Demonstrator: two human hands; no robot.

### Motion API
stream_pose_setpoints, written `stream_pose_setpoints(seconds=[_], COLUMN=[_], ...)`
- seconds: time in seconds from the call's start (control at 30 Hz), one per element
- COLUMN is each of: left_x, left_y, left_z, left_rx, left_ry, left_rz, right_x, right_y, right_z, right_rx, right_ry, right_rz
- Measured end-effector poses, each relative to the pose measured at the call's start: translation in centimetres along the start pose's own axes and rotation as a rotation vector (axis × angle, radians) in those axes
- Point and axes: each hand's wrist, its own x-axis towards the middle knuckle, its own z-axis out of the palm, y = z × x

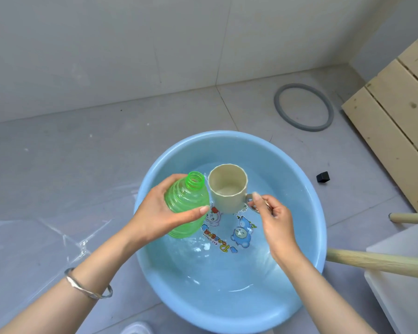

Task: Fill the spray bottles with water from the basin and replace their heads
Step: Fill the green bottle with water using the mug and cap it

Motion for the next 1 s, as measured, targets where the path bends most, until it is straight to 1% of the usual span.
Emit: stream_pose_setpoints(seconds=[0.17,0.23,0.37,0.57,0.73,1.0], left_x=[0.3,0.4,0.3,0.0,0.1,0.1], left_y=[-0.8,-1.4,-2.2,-2.5,-2.2,-2.1], left_z=[1.0,1.4,2.5,4.0,4.6,4.7], left_rx=[0.064,0.123,0.203,0.251,0.252,0.248], left_ry=[-0.001,0.002,0.000,-0.052,-0.059,-0.063], left_rz=[-0.019,-0.036,-0.038,0.002,0.027,0.025], right_x=[-1.0,-1.4,-2.5,-3.8,-4.4,-5.0], right_y=[-2.1,-3.0,-5.0,-6.6,-7.6,-8.5], right_z=[-3.2,-4.3,-5.5,-6.4,-6.2,-6.1], right_rx=[0.037,0.039,-0.007,-0.218,-0.418,-0.572], right_ry=[0.072,0.088,0.067,0.052,0.065,0.092], right_rz=[-0.083,-0.112,-0.189,-0.355,-0.494,-0.637])
